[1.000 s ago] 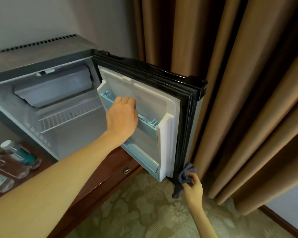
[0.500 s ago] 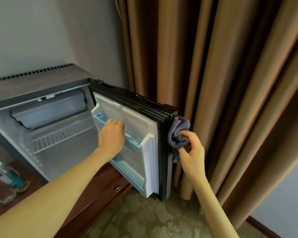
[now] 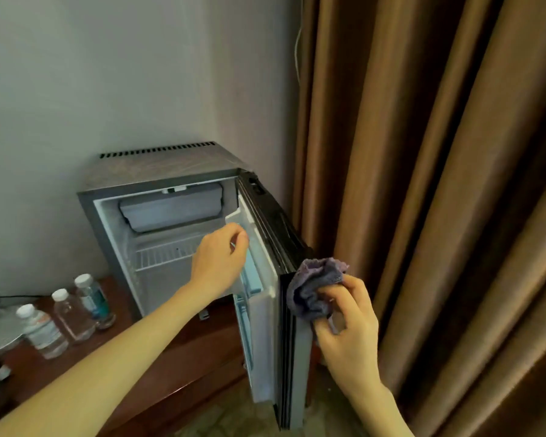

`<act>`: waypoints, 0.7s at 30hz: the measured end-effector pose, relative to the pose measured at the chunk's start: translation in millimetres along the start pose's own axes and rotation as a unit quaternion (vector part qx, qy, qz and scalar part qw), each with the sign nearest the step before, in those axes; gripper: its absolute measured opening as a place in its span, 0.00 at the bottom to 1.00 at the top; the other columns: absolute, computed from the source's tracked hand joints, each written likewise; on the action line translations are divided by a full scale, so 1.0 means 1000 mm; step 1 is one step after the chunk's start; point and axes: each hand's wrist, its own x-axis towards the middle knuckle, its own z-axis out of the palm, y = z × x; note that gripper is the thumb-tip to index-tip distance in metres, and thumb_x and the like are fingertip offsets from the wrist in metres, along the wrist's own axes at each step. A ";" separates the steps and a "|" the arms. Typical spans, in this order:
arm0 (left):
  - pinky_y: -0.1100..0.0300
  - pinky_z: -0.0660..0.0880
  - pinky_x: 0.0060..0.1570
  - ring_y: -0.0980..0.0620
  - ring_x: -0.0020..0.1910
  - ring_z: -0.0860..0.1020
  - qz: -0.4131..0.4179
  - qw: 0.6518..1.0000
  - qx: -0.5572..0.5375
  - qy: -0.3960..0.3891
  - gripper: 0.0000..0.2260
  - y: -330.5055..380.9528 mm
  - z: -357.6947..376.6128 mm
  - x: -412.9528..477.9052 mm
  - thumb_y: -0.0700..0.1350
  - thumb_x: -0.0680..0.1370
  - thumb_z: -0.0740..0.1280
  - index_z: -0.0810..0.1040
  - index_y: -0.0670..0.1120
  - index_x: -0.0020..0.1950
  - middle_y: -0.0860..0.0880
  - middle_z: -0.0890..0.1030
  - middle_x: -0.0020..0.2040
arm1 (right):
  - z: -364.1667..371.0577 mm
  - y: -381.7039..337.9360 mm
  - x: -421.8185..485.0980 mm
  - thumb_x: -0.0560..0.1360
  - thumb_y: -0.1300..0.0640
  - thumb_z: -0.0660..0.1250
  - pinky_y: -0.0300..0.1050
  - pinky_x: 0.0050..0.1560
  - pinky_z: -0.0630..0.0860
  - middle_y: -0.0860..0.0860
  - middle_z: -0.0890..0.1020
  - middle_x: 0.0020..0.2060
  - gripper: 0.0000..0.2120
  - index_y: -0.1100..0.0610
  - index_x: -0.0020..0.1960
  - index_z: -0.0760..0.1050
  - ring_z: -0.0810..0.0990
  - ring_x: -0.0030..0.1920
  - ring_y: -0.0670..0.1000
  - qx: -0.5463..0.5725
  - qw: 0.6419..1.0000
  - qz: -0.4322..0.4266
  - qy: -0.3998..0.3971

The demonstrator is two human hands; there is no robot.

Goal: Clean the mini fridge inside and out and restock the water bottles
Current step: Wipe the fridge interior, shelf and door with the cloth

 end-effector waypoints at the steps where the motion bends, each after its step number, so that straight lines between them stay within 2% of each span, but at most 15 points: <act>1: 0.47 0.76 0.40 0.49 0.37 0.78 0.001 1.000 -0.016 -0.011 0.12 0.006 -0.011 -0.003 0.49 0.79 0.58 0.76 0.48 0.40 0.49 0.80 0.36 | 0.006 -0.006 -0.001 0.66 0.69 0.71 0.26 0.57 0.68 0.46 0.73 0.54 0.18 0.52 0.50 0.76 0.72 0.58 0.35 0.004 1.000 -0.010 -0.009; 3: 0.51 0.77 0.41 0.51 0.37 0.78 0.003 0.998 -0.019 -0.058 0.14 0.017 -0.030 -0.007 0.52 0.79 0.58 0.76 0.47 0.40 0.51 0.79 0.35 | 0.018 -0.018 -0.004 0.66 0.69 0.74 0.27 0.59 0.69 0.46 0.73 0.55 0.22 0.48 0.51 0.75 0.71 0.59 0.36 0.010 0.999 -0.029 -0.034; 6: 0.60 0.69 0.34 0.56 0.31 0.72 0.004 0.992 0.036 -0.122 0.08 0.023 -0.052 -0.011 0.51 0.79 0.62 0.73 0.49 0.44 0.53 0.76 0.33 | 0.039 -0.031 -0.004 0.67 0.68 0.73 0.28 0.58 0.69 0.46 0.74 0.55 0.18 0.50 0.51 0.77 0.72 0.58 0.36 0.030 0.996 -0.048 -0.062; 9: 0.66 0.66 0.33 0.59 0.33 0.72 -0.012 0.990 0.059 -0.125 0.03 0.007 -0.075 -0.011 0.47 0.78 0.64 0.74 0.49 0.48 0.50 0.78 0.39 | 0.057 -0.044 -0.001 0.66 0.66 0.70 0.25 0.57 0.67 0.44 0.74 0.54 0.14 0.52 0.49 0.78 0.72 0.57 0.36 0.051 0.993 -0.058 -0.089; 11: 0.69 0.66 0.34 0.58 0.35 0.72 -0.023 0.989 0.069 -0.125 0.04 -0.003 -0.090 -0.012 0.45 0.78 0.64 0.76 0.46 0.51 0.49 0.79 0.43 | 0.068 -0.051 0.001 0.67 0.66 0.70 0.26 0.57 0.68 0.43 0.73 0.53 0.14 0.52 0.49 0.78 0.73 0.56 0.36 0.062 0.990 -0.063 -0.106; 13: 0.66 0.67 0.35 0.56 0.37 0.72 -0.033 0.989 0.083 -0.120 0.07 -0.009 -0.103 -0.013 0.43 0.79 0.63 0.77 0.44 0.53 0.50 0.79 0.45 | 0.079 -0.061 0.007 0.67 0.67 0.71 0.27 0.57 0.69 0.42 0.73 0.54 0.15 0.53 0.50 0.78 0.73 0.56 0.36 0.067 0.988 -0.077 -0.112; 16: 0.58 0.70 0.39 0.52 0.38 0.74 -0.054 0.989 0.087 -0.109 0.06 -0.017 -0.120 -0.014 0.41 0.77 0.64 0.78 0.42 0.51 0.48 0.79 0.45 | 0.098 -0.076 0.026 0.68 0.65 0.69 0.29 0.59 0.69 0.46 0.76 0.53 0.13 0.56 0.52 0.79 0.75 0.55 0.40 0.067 0.988 -0.094 -0.107; 18: 0.54 0.72 0.38 0.47 0.40 0.76 -0.071 0.988 0.093 -0.102 0.03 -0.024 -0.130 -0.015 0.38 0.73 0.66 0.77 0.43 0.46 0.47 0.79 0.40 | 0.111 -0.085 0.042 0.68 0.64 0.66 0.37 0.60 0.72 0.49 0.79 0.53 0.15 0.57 0.53 0.80 0.77 0.55 0.47 0.048 0.985 -0.097 -0.133; 19: 0.57 0.71 0.35 0.47 0.38 0.75 -0.075 0.988 0.097 -0.097 0.04 -0.026 -0.135 -0.016 0.37 0.72 0.65 0.75 0.45 0.42 0.48 0.77 0.36 | 0.118 -0.088 0.049 0.67 0.65 0.66 0.41 0.59 0.73 0.50 0.80 0.52 0.16 0.57 0.53 0.80 0.78 0.55 0.50 0.038 0.983 -0.102 -0.150; 21: 0.63 0.66 0.30 0.54 0.32 0.71 -0.086 0.988 0.101 -0.081 0.10 -0.032 -0.142 -0.019 0.36 0.71 0.64 0.70 0.50 0.35 0.53 0.73 0.31 | 0.133 -0.093 0.062 0.67 0.68 0.66 0.41 0.56 0.72 0.51 0.81 0.52 0.16 0.57 0.53 0.80 0.78 0.53 0.53 0.012 0.976 -0.117 -0.182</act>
